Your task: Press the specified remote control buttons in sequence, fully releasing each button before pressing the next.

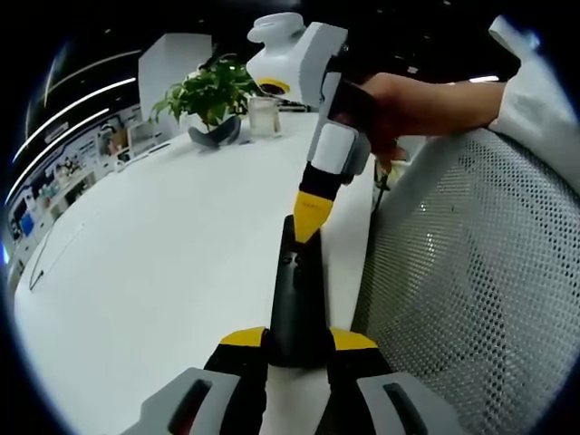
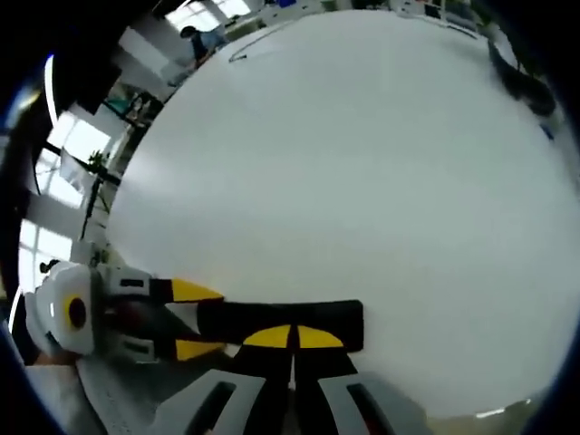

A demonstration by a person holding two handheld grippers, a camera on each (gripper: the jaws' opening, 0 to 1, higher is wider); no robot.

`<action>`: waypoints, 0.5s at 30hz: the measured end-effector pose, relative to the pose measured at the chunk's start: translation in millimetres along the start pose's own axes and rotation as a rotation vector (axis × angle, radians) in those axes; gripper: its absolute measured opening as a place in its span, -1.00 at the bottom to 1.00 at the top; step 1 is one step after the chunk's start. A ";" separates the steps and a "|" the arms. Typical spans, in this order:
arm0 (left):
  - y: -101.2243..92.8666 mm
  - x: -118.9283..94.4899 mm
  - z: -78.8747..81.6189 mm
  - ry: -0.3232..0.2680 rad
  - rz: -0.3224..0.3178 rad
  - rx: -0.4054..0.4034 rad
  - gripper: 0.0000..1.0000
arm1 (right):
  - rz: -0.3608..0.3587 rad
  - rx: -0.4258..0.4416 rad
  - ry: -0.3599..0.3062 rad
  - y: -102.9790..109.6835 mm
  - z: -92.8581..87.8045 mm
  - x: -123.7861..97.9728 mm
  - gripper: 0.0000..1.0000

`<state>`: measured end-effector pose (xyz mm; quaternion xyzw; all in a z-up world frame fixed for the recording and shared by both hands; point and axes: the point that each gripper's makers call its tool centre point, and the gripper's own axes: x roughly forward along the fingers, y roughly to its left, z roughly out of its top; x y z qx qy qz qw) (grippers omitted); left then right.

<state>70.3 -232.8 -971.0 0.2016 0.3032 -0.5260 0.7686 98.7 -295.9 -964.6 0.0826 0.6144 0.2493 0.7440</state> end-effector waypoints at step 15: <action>-8.3 3.2 2.6 0.002 -0.025 0.034 -0.53 | 0.064 -0.084 -0.006 21.2 2.5 5.2 -1.00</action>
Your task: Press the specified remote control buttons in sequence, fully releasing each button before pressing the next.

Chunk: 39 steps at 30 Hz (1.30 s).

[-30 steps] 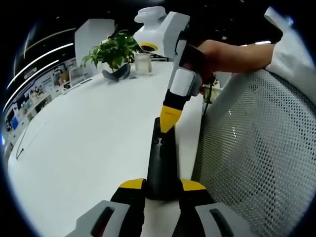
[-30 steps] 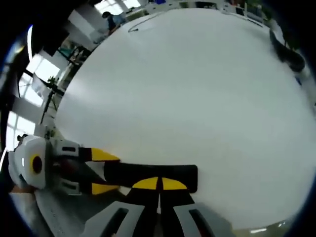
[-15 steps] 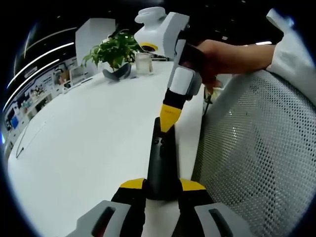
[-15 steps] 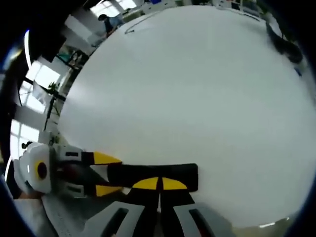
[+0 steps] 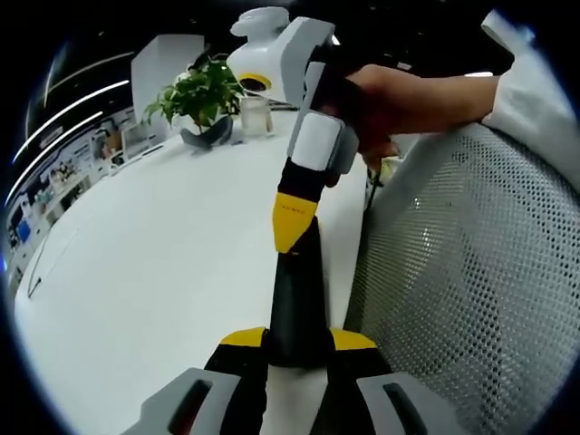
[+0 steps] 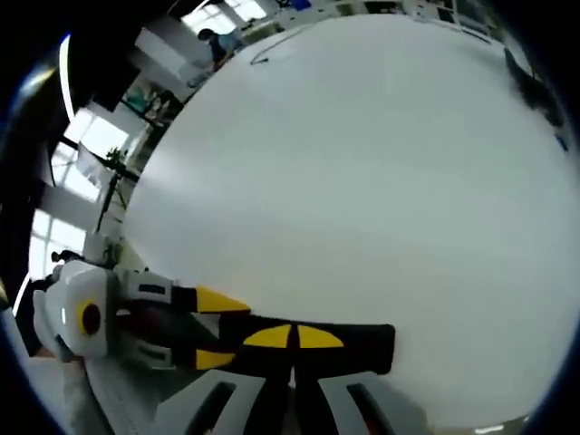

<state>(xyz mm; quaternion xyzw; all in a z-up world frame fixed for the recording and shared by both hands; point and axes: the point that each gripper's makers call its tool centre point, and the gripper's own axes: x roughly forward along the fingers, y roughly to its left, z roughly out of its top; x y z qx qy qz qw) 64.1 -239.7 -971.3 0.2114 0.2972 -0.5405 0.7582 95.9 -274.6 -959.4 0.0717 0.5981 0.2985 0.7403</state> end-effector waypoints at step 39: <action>0.8 -0.4 -0.4 -0.006 -0.003 -0.003 -0.52 | 0.044 0.109 0.000 -0.4 0.6 -0.1 -1.00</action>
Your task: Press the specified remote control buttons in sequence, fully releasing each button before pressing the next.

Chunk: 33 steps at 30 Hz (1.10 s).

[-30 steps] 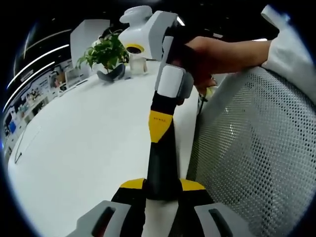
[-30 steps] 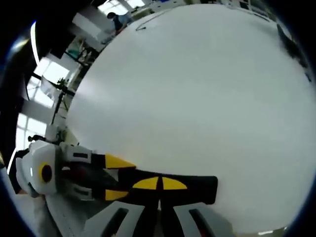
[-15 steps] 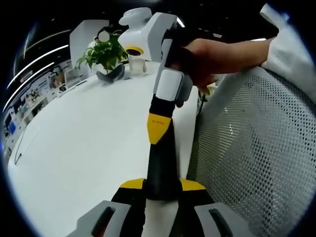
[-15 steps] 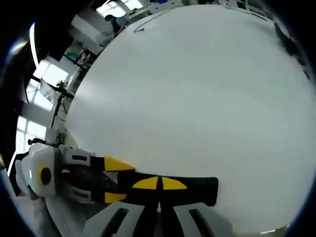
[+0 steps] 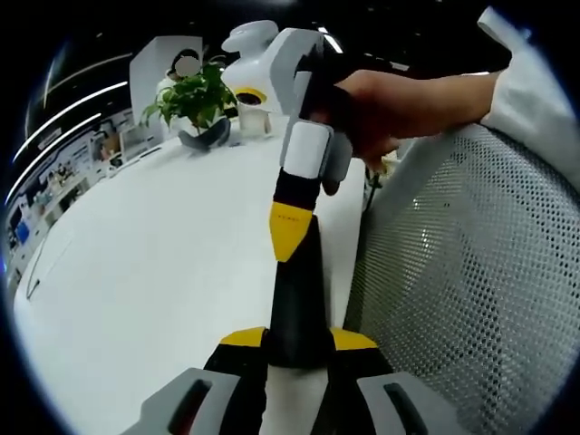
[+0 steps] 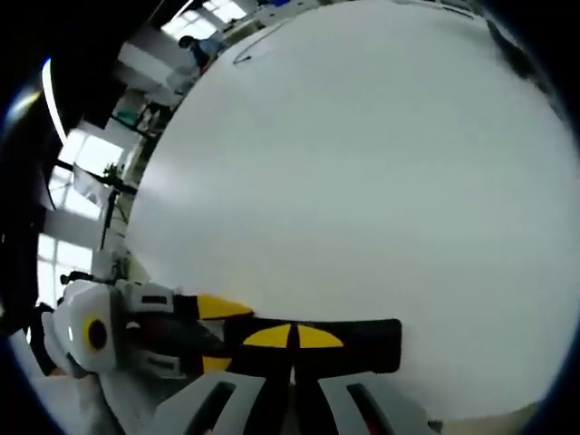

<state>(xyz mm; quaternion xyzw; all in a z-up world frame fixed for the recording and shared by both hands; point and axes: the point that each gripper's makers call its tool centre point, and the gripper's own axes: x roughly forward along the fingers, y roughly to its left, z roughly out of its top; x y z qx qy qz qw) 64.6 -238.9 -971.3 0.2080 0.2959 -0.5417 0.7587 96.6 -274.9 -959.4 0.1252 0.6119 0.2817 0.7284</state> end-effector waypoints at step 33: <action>4.4 -1.0 -1.2 -0.002 0.011 -0.007 -0.52 | -0.015 -0.050 0.032 -0.1 -7.3 4.6 -1.00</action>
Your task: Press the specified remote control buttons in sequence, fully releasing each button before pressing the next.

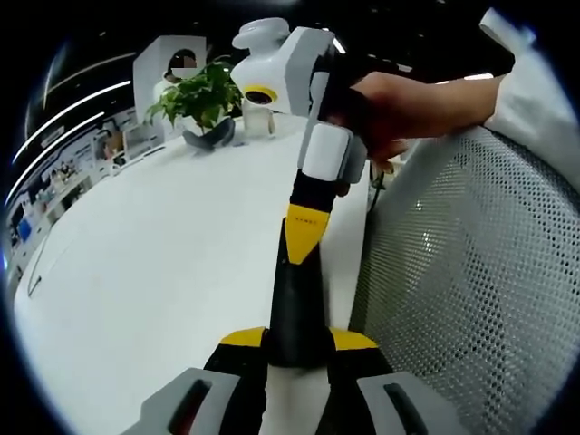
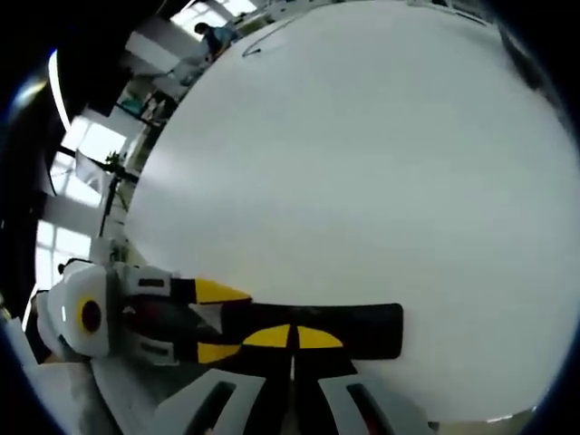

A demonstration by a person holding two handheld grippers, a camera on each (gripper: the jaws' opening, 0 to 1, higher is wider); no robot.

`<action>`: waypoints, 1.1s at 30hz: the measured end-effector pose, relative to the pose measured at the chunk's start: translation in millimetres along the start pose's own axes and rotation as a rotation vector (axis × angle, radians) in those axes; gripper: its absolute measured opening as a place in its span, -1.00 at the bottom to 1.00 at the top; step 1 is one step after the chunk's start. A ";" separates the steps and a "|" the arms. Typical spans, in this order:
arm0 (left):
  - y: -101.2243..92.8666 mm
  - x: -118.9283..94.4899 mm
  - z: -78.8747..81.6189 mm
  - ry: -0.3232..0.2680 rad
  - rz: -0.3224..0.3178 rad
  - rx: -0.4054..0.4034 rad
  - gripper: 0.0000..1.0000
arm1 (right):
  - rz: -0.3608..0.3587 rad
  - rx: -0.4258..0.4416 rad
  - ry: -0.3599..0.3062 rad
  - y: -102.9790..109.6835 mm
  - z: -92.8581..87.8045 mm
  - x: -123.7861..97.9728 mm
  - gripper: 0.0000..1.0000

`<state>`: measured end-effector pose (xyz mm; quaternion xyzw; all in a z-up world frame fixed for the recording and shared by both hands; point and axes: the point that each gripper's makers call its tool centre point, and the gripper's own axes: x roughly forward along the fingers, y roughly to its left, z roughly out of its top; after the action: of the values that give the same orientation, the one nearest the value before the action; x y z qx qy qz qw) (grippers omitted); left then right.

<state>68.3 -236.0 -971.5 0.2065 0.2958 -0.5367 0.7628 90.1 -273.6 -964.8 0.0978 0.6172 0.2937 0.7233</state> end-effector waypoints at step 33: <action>2.9 -1.8 -0.8 0.006 0.010 -0.016 -0.51 | -0.017 -0.022 0.034 1.0 -7.3 -1.8 -1.00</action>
<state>70.4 -233.3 -970.8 0.2034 0.3014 -0.5299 0.7662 82.7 -275.4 -964.4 0.0795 0.6269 0.2958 0.7163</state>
